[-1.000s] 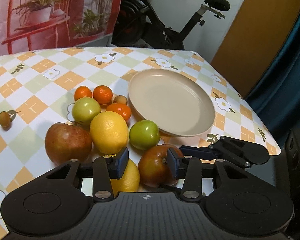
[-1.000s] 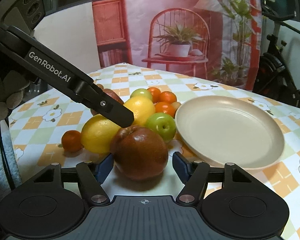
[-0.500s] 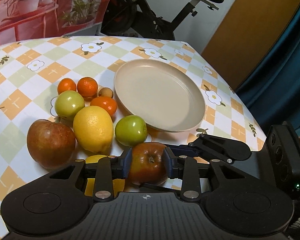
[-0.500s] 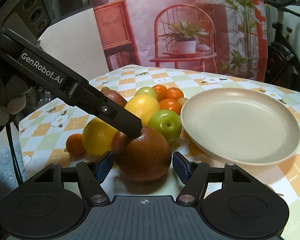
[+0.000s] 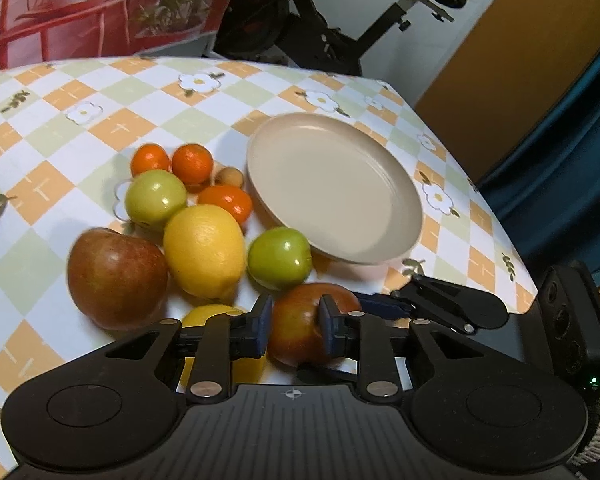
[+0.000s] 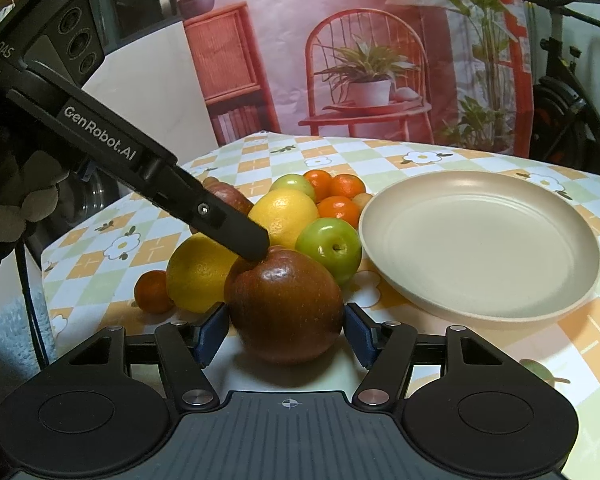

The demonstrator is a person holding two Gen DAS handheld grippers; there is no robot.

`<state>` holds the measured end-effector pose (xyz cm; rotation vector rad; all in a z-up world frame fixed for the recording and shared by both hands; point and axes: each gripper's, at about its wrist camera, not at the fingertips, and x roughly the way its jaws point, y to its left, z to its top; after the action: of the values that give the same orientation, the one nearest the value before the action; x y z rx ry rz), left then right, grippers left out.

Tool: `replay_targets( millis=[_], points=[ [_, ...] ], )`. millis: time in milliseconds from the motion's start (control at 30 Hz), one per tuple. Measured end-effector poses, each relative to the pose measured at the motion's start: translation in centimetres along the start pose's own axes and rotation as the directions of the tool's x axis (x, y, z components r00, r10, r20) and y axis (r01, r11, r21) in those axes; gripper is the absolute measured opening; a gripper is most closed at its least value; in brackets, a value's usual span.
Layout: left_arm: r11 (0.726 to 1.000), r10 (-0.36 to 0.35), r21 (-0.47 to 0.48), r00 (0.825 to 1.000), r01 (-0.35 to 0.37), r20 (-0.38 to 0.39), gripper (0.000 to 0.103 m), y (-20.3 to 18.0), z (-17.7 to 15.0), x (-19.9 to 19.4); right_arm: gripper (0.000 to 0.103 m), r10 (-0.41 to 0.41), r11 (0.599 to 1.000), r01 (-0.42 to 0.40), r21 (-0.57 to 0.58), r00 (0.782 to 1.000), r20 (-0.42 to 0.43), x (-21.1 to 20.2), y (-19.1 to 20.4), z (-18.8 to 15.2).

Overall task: Organize fruits
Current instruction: 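Lift the red apple with the left tool and carry it over the beige plate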

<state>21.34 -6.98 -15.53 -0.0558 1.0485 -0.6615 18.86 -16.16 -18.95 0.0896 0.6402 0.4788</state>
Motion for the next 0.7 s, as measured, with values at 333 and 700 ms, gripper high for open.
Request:
replay_targets(
  millis=[333,700],
  points=[
    [0.999,-0.026,-0.026,0.999,0.027,0.022,0.027,0.3,-0.5,0.2,0.059,0.005,1.0,-0.005,0.028,1.0,-0.01,0.1,-0.4,0.0],
    [0.998,-0.059,0.029,0.994,0.057,0.093,0.025,-1.7,0.8,-1.6,0.059,-0.043,0.999,0.041,0.031,0.997,0.066,-2.4,-0.4,1.4]
  ],
)
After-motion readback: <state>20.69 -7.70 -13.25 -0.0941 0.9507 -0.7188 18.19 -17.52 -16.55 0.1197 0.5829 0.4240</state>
